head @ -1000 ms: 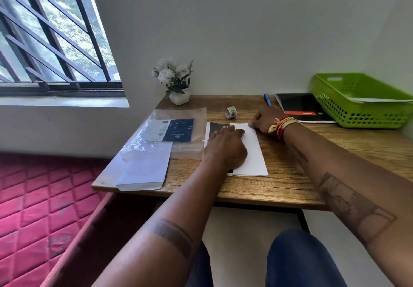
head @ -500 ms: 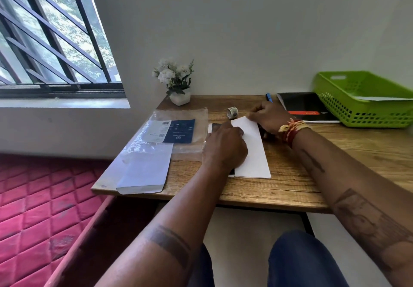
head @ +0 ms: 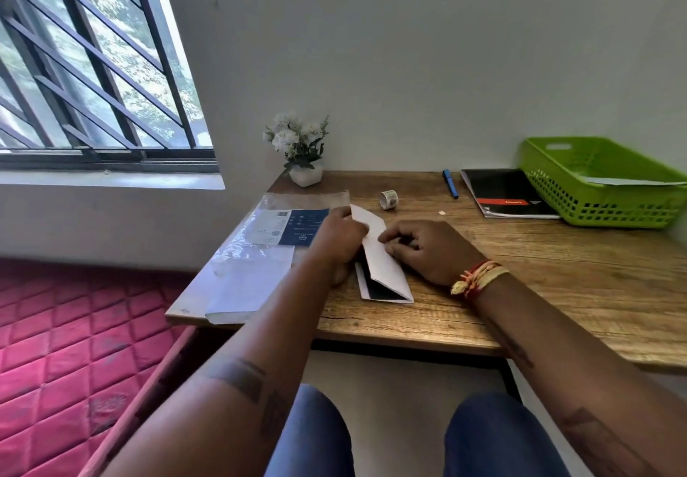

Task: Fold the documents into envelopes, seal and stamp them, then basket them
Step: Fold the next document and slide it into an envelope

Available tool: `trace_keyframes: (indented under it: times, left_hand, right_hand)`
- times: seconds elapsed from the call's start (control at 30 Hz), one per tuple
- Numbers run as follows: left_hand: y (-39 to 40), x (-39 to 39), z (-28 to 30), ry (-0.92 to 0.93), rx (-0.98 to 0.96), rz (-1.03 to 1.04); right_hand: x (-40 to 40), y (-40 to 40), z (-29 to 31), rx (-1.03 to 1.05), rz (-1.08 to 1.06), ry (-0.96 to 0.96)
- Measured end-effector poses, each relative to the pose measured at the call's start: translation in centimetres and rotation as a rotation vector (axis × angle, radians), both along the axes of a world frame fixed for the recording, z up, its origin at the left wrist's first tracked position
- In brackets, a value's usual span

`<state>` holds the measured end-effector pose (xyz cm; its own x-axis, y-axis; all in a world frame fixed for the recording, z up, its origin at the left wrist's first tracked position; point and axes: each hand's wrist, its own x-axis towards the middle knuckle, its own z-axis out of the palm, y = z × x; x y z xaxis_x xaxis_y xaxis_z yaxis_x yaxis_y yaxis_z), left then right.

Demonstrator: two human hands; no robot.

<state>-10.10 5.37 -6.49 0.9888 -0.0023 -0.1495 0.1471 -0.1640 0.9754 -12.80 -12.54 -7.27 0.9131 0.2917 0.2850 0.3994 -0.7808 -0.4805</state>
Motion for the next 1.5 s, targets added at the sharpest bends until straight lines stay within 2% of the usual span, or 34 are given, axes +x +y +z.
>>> trace_keyframes:
  times: [0.17, 0.33, 0.47, 0.63, 0.77, 1.13, 1.3, 1.5]
  left_hand:
    - [-1.5, -0.7, -0.1, -0.294, 0.539, -0.075]
    - [-0.6, -0.5, -1.2, -0.415, 0.861, -0.152]
    - [-0.4, -0.8, -2.1, -0.462, 1.022, -0.233]
    - [-0.4, 0.0, -2.3, -0.376, 1.101, -0.32]
    - [-0.3, 0.7, -2.7, -0.348, 1.147, -0.352]
    - [-0.3, 0.9, -2.9, -0.337, 1.165, -0.372]
    - [-0.3, 0.5, -2.5, -0.34, 1.172, -0.39]
    - [-0.3, 0.3, -2.4, -0.34, 1.154, -0.384]
  right_hand:
    - [-0.3, -1.2, 0.1, -0.103, -0.032, 0.013]
    - [0.1, -0.9, -0.7, -0.164, -0.012, -0.014]
    - [1.5, -0.4, 0.1, -0.05, -0.069, 0.025]
    - [4.8, 0.4, 0.6, -0.106, -0.201, 0.096]
    - [5.7, 0.3, 1.9, -0.212, -0.172, 0.23]
    - [-4.4, -3.8, 3.7, -0.27, -0.012, 0.51]
    - [-3.9, -4.1, 3.5, -0.124, 0.002, 0.445]
    - [0.5, -0.8, 2.4, -0.373, -0.02, 0.305]
